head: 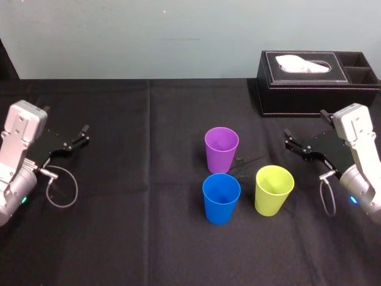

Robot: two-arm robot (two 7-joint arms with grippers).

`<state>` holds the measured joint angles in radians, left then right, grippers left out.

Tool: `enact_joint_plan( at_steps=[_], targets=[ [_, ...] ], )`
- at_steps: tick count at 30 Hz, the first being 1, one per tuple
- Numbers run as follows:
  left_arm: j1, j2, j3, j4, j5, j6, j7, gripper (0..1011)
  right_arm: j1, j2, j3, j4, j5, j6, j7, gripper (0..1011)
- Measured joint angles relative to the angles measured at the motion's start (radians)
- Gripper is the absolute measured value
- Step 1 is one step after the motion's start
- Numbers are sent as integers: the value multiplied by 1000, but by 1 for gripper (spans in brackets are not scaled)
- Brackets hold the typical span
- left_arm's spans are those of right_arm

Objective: Stack the three plastic cups sequentially using one hand.

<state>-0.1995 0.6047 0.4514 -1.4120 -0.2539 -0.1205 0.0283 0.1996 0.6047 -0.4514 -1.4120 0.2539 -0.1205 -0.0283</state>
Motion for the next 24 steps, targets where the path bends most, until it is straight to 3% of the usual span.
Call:
enact_joint_plan(
  at_steps=[24],
  targets=[
    [0,0,0,0,0,0,0,1012,0,0,0,0,0,0,0,1003]
  ],
)
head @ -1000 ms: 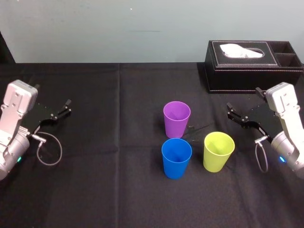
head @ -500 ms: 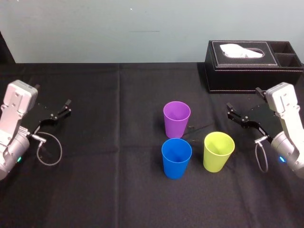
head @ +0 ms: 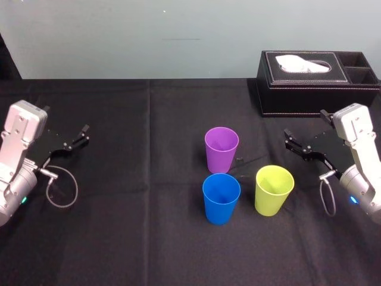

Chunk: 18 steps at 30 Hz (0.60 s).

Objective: Stack the three plastic cups sequentially using one hand.

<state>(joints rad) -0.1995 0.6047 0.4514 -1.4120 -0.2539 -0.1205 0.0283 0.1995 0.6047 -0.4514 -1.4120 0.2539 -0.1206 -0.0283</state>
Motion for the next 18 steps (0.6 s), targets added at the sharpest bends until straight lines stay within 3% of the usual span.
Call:
enact_joint_plan(
  at_steps=[18],
  targets=[
    [0,0,0,0,0,0,0,1011,-7,-1,8,-7,1,2,4,1003]
  ],
)
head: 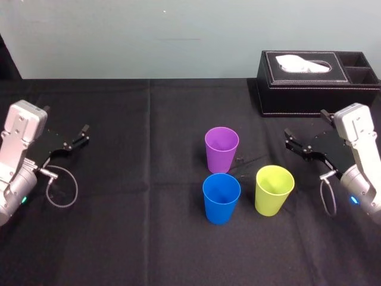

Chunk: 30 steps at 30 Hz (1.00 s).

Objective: Stack the three plastic cups sequentially using one hand.

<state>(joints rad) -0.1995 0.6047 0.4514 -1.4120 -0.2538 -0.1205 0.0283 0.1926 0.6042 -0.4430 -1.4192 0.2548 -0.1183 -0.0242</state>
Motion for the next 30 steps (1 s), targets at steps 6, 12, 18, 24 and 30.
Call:
enact_joint_plan(
  at_steps=[6,12,18,24,30],
  targets=[
    [0,0,0,0,0,0,0,1011,-39,13,32,-35,30,8,35,1002],
    [0,0,0,0,0,0,0,1011,-90,40,70,-86,63,12,66,1002],
    [0,0,0,0,0,0,0,1011,-153,73,116,-141,91,14,87,1003],
    [0,0,0,0,0,0,0,1011,-217,113,166,-195,127,21,122,1003],
    [0,0,0,0,0,0,0,1011,-276,158,216,-236,179,25,185,1003]
  ],
)
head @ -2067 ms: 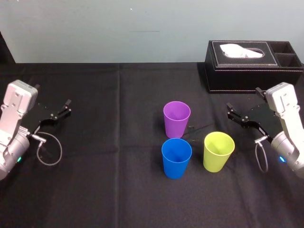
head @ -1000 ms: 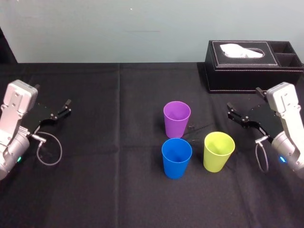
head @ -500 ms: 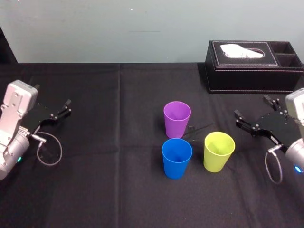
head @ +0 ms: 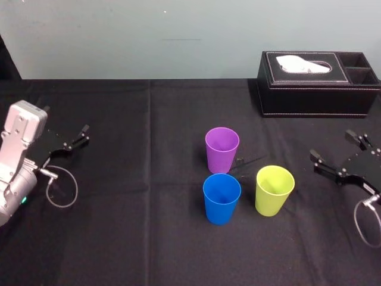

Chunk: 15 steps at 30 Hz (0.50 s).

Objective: Stack the three plastic cups sequentially using one hand.

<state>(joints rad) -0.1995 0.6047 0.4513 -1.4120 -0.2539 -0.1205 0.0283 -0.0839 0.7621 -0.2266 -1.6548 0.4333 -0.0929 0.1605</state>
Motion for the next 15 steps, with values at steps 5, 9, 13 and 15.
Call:
enact_joint_plan(
  at_steps=[5,9,13,15],
  targets=[
    [0,0,0,0,0,0,0,1011,-37,32,26,-21,29,2,58,1003],
    [0,0,0,0,0,0,0,1011,-67,59,40,-33,52,2,125,1003],
    [0,0,0,0,0,0,0,1011,-85,79,42,-35,62,-4,189,1003],
    [0,0,0,0,0,0,0,1011,-95,87,43,-35,68,-12,222,1003]
  ],
)
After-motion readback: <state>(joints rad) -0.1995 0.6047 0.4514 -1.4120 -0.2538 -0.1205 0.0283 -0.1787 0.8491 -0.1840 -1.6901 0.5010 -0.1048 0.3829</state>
